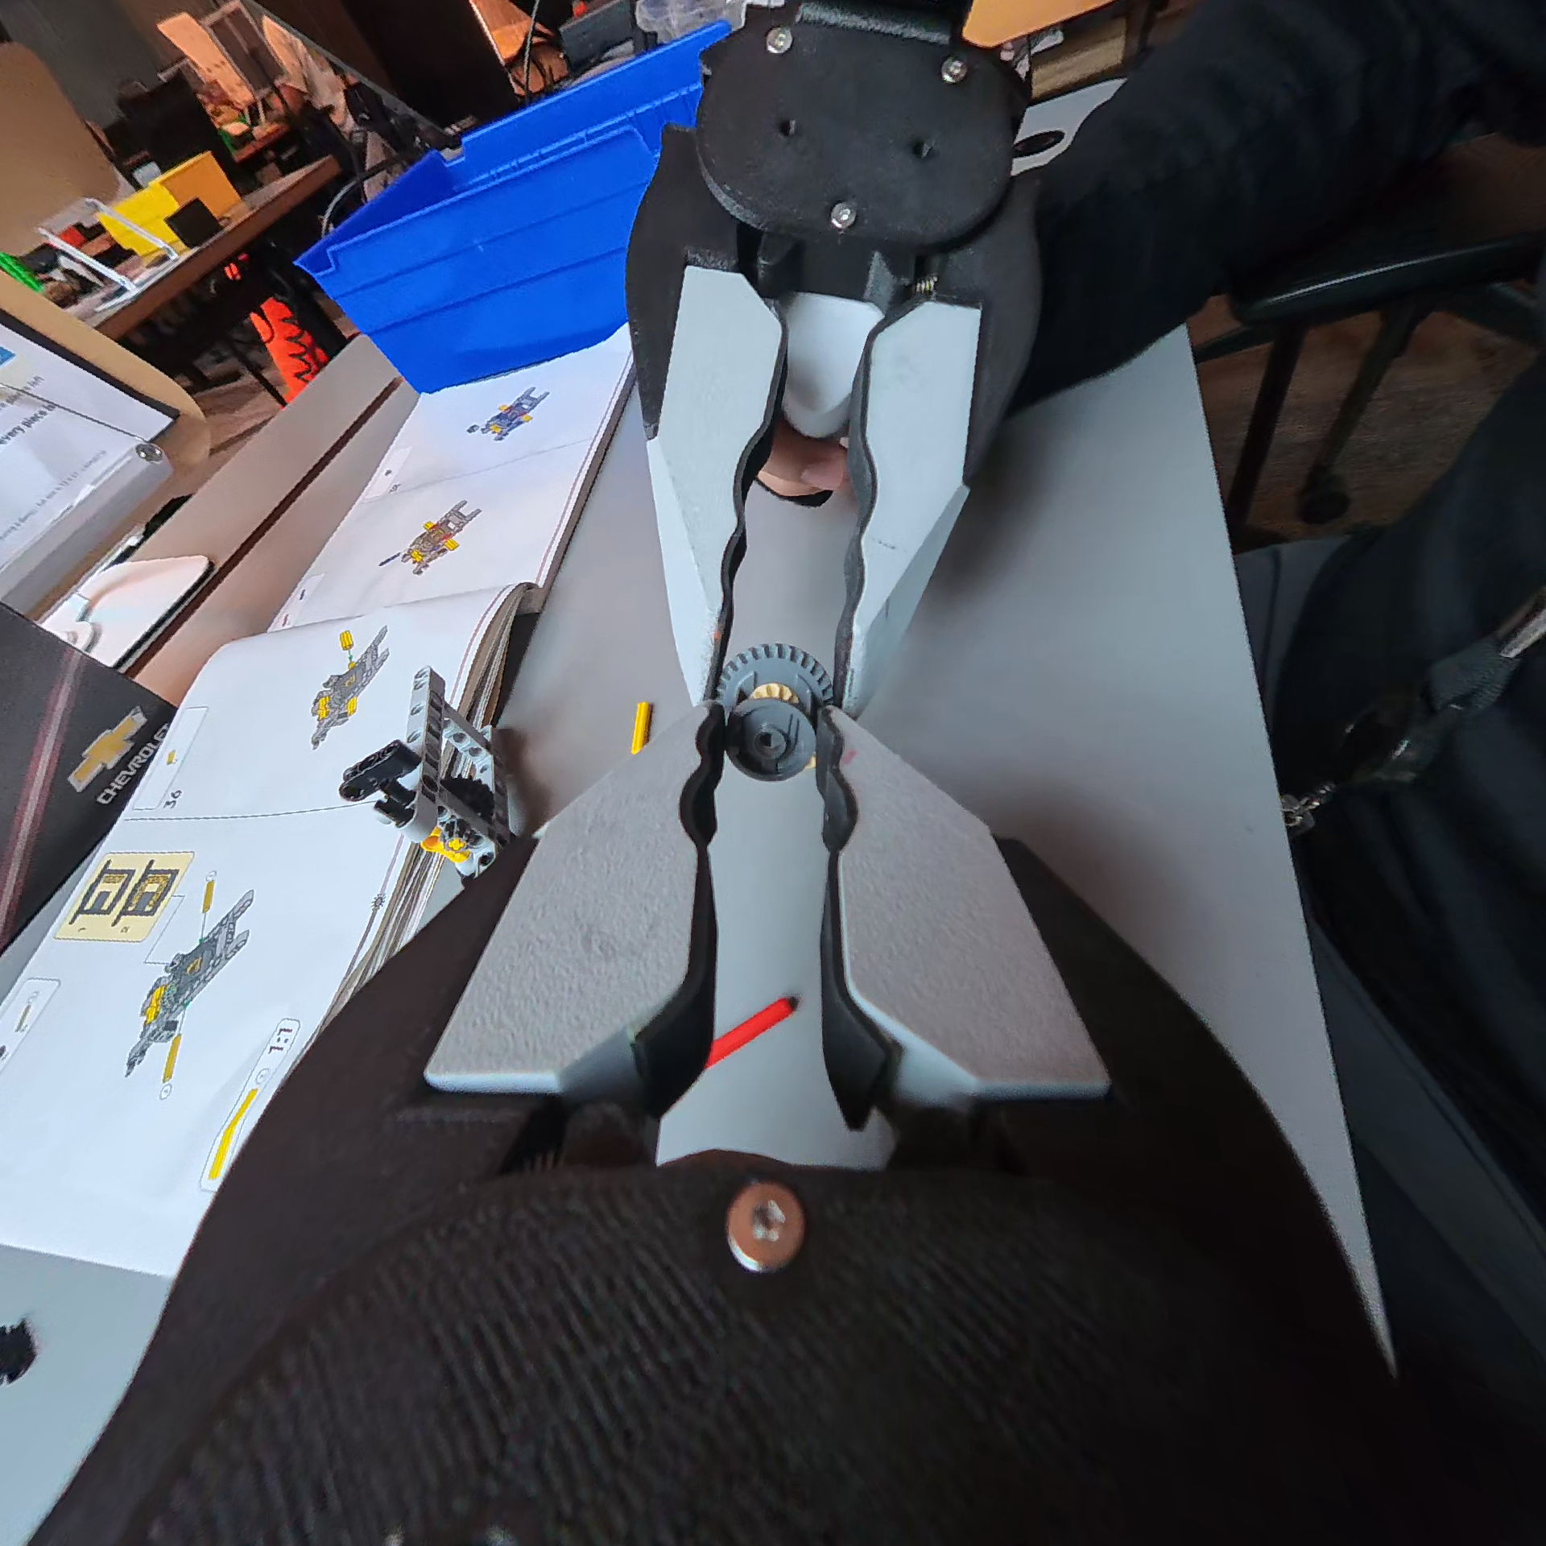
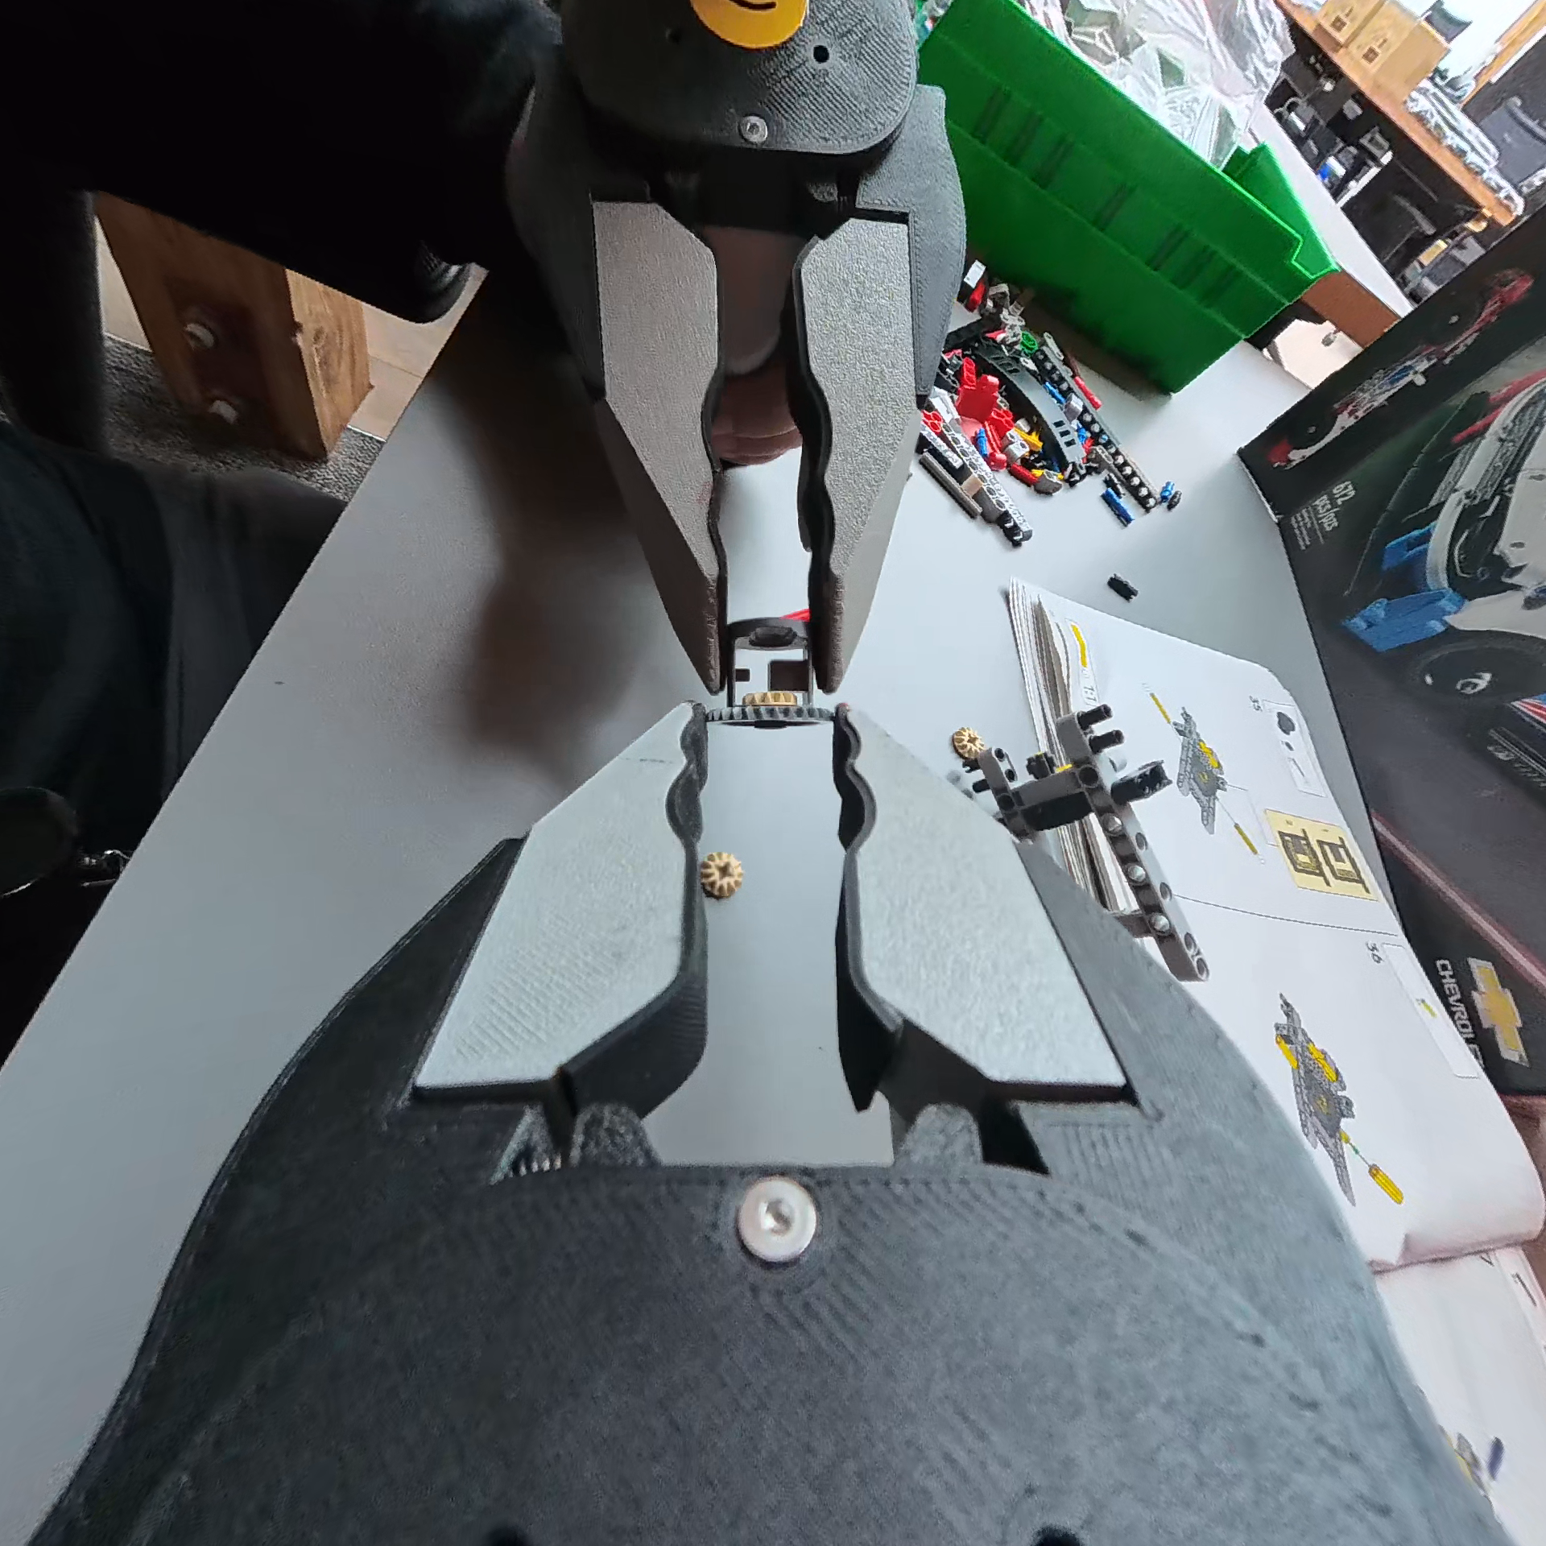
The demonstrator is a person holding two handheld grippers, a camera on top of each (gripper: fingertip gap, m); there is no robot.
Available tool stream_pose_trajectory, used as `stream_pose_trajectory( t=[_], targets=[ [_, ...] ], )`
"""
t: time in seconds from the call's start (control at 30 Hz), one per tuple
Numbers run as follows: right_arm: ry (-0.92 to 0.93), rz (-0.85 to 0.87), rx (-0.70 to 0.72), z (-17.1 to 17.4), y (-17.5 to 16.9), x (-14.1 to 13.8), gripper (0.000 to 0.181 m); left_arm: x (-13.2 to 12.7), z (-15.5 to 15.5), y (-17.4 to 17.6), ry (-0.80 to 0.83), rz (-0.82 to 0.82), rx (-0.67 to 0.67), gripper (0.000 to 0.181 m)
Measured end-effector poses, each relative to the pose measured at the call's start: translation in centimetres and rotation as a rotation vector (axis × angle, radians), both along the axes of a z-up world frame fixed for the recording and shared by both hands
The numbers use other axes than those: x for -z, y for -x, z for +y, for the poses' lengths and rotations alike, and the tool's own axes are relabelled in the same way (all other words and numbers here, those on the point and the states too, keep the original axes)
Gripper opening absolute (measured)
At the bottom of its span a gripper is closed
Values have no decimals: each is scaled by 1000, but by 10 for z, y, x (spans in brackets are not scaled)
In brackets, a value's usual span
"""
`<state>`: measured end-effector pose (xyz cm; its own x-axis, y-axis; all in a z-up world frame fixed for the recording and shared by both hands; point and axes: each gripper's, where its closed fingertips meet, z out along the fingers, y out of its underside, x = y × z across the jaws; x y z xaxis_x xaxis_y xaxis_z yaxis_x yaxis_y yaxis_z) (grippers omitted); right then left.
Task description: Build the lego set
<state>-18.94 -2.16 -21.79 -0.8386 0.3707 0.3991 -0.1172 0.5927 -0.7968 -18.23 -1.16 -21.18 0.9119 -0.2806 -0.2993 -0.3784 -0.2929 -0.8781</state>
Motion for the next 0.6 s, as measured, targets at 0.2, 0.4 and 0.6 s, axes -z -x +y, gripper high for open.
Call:
stream_pose_trajectory(
  t=[0.2, 0.4, 0.6],
  targets=[
    [-6, 13, 9, 1, 2, 0, 27, 1, 1, 3, 7, 5, -21, 19],
    [-39, 20, 17, 3, 5, 5, 27, 8, 2, 7, 47, 33, -44, 19],
    [-46, 2, 5, 6, 6, 9, 27, 12, -1, 9, 80, 26, -52, 24]
  ],
)
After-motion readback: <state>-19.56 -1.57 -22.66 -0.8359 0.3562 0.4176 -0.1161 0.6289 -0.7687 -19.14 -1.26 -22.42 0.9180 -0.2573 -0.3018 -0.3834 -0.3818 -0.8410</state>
